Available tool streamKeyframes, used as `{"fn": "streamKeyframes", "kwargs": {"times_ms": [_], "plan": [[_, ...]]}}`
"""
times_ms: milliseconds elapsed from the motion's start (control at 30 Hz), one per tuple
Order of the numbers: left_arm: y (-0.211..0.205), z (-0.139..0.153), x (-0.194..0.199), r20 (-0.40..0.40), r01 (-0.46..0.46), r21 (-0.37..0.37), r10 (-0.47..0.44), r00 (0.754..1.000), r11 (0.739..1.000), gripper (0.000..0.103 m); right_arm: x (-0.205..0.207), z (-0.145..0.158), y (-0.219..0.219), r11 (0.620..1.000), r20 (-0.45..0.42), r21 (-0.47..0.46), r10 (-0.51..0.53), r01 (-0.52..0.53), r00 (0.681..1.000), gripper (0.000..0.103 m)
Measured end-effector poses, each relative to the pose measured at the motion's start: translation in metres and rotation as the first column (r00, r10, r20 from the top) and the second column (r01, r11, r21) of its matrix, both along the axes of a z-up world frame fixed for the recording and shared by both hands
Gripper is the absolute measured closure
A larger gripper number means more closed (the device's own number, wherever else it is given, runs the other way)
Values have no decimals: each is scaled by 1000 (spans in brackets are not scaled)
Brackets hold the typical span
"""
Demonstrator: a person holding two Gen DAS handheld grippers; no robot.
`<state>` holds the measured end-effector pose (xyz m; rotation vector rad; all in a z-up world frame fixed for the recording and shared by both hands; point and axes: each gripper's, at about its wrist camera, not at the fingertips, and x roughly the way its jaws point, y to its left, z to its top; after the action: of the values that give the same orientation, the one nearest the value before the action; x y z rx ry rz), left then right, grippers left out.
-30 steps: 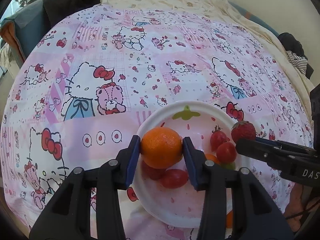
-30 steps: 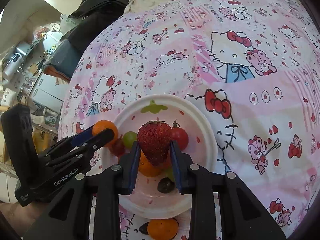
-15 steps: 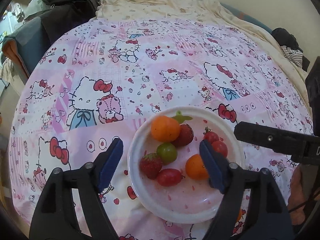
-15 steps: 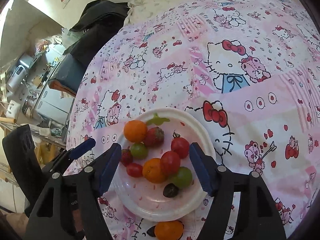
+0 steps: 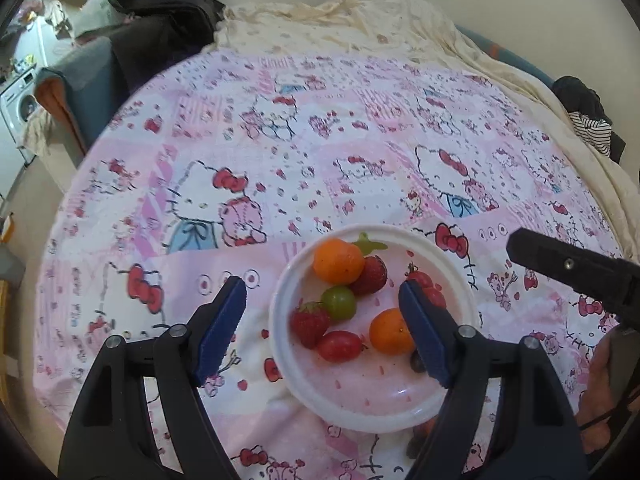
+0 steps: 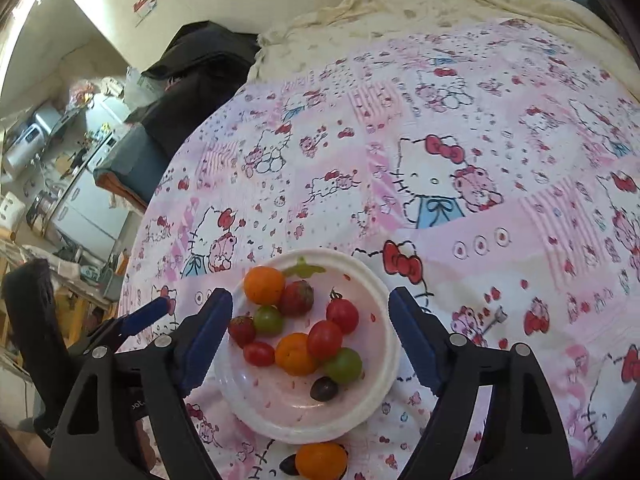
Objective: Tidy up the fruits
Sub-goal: 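Lift both open grippers up and away from the plate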
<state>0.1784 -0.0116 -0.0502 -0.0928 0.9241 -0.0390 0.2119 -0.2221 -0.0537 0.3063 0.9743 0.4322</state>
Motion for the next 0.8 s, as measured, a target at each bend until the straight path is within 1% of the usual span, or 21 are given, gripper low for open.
{"fn": "streamKeyframes", "kwargs": {"times_ms": [133,333,567,800], "plan": [[4,15,-11,12,-23,-16,23,1000,1000,27,-11,9,-9,1000,6,6,-20,20,1000,20],[8,36,-35,61,-35,-17,36,997,999,27,-34,24,-18,999,42,-17,-29,29,999,20],[14,43,-68,80,-41,16,39,996,999,27,-69,27,-28,999,24,-15,-48,48,999,20],[21,44,-89,70,-65,-10,65,995,998,27,-98,20,-32,998,-21,11,-60,60,998,20]]}}
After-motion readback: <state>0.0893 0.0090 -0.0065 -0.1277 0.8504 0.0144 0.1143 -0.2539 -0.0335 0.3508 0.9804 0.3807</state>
